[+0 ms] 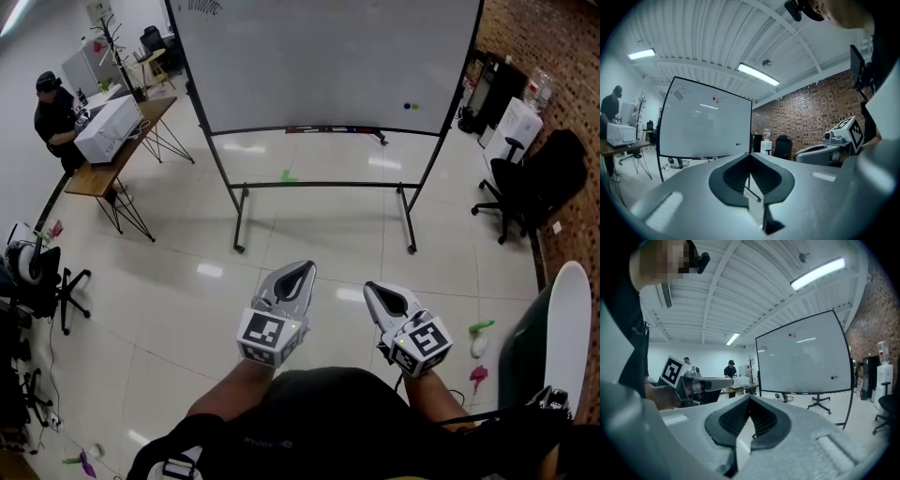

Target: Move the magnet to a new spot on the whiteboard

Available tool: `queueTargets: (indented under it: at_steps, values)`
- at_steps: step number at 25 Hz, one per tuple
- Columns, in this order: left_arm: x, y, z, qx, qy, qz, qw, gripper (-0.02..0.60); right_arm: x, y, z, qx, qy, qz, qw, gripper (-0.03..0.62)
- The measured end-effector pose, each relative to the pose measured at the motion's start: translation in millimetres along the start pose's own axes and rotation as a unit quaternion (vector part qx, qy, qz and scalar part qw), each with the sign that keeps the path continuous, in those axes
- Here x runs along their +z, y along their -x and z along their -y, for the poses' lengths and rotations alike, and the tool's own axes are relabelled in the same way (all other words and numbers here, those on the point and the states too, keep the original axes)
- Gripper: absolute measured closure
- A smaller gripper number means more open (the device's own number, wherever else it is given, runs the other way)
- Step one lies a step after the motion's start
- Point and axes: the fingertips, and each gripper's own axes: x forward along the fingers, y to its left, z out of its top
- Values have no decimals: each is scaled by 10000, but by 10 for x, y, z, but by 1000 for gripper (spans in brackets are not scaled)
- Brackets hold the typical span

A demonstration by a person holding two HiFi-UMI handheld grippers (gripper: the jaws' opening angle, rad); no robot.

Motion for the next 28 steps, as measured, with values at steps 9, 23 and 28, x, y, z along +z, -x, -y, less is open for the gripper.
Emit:
queueTargets:
  at_steps: [9,23,28]
  values:
    - [50,22,84,-59,-52,-42,10000,565,41,50,-2,-71,35,66,9999,594]
    - [-5,14,40,-109,-89,-113,9998,565,-20,-45,-73,-53,-21,21,10000,594]
    - [-3,-15,44,-107,-110,-70,9999,565,-57,-23,-34,-83,11,-49,10000,594]
